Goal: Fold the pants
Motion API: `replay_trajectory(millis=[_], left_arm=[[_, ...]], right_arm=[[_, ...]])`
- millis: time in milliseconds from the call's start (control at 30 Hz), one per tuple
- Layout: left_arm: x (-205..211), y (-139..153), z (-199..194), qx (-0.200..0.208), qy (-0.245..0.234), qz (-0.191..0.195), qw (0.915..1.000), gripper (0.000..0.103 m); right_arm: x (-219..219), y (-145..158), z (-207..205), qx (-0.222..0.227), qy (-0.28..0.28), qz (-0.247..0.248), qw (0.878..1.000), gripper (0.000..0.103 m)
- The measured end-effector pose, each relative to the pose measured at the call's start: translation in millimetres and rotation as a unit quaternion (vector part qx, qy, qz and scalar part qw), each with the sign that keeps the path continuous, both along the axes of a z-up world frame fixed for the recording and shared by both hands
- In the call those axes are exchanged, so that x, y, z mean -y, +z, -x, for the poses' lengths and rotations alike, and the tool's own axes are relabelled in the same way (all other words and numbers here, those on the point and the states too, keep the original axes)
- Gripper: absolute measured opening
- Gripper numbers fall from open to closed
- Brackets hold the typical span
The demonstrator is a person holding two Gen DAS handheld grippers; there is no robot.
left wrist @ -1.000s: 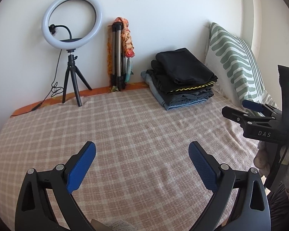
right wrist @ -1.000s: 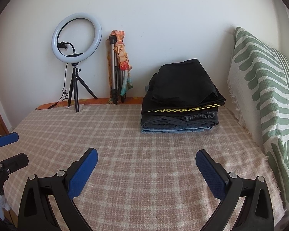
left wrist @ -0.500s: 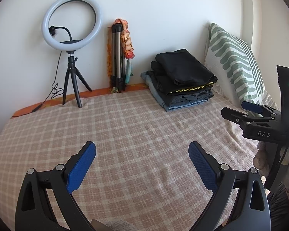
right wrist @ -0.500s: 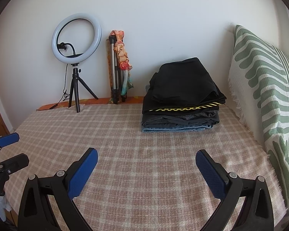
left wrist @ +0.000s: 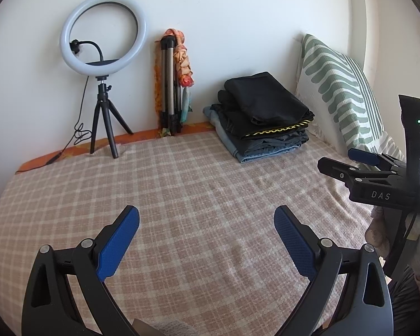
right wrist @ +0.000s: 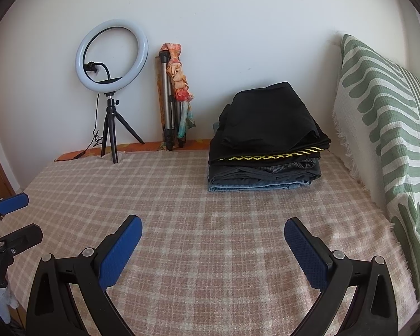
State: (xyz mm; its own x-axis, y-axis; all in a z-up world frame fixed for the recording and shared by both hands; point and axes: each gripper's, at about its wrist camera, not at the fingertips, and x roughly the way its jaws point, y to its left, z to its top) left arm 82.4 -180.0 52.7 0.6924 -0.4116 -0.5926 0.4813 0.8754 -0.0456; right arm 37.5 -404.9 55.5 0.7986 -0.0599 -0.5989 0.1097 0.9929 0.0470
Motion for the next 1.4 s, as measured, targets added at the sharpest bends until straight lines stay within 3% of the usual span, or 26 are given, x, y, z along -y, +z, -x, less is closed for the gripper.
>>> replay_trajectory(millis=[1400], left_arm=[[-0.4, -1.8, 4.6, 0.011, 0.013, 0.001, 0.9999, 0.097]], right_arm=[[-9.1, 3.7, 1.6, 0.005, -0.006, 0.0, 1.0, 0.103]])
